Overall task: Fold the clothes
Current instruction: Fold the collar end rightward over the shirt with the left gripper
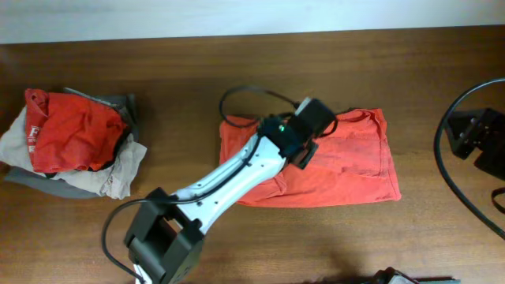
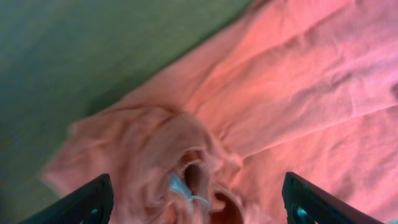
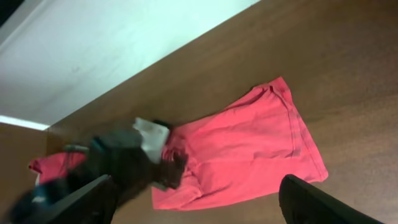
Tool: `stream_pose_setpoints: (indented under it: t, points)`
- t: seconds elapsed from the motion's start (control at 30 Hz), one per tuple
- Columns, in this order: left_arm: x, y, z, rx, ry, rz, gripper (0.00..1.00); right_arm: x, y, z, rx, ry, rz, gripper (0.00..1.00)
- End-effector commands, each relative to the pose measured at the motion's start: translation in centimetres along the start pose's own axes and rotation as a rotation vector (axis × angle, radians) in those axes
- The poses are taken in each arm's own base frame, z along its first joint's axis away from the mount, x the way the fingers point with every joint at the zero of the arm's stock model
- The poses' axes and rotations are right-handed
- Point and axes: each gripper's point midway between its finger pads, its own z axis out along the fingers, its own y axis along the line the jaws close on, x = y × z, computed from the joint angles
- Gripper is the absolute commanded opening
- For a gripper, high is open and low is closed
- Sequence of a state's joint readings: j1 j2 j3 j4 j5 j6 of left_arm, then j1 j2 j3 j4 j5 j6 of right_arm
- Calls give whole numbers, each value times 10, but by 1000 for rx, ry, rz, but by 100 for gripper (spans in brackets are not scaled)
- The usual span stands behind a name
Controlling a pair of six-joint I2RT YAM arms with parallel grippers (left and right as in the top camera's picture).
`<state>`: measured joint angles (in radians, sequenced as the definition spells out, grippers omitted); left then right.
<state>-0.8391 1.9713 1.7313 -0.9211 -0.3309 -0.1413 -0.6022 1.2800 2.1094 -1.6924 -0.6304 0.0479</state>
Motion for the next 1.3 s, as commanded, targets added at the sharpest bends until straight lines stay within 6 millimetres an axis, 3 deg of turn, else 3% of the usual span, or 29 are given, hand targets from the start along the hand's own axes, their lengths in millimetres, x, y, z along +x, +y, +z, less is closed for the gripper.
stream_pose_setpoints:
  t: [0.0, 0.17, 0.2, 0.27, 0.3, 0.37, 0.5, 0.7, 0.8, 0.83, 0.9, 1.27]
  points:
    - [-6, 34, -17, -72, 8, -138, 87, 3, 5, -3, -14, -3, -18, 88]
    - [46, 88, -6, -141, 218, -463, 85, 3, 5, -3, -14, -3, -18, 88]
    - [53, 93, -1, -116, 250, -493, 81, 3, 5, -3, -14, -3, -18, 88]
    - [68, 106, 12, -70, 308, -563, 59, 3, 5, -3, -14, -3, -18, 88]
    - [74, 110, 19, -51, 326, -592, 53, 3, 5, -3, -14, -2, -18, 88]
    - [80, 109, 34, 41, 338, -595, 50, 3, 5, -3, -14, -2, -18, 88]
    - [79, 82, 60, 342, 287, -526, 45, 3, 5, -3, -14, -3, -18, 88]
    - [96, 64, 73, 459, 295, -513, 44, 3, 5, -3, -14, -2, -18, 88]
    - [94, 58, 71, 480, 293, -503, 35, 3, 5, -3, -14, -3, -18, 88]
    - [92, 53, 69, 502, 288, -500, 27, 3, 5, -3, -14, -3, -18, 88]
    - [78, 42, 64, 557, 252, -491, 1, 3, 5, -3, -14, -3, -18, 88]
    - [16, 36, 40, 574, 138, -610, 0, 3, 5, -3, -14, -2, -18, 88]
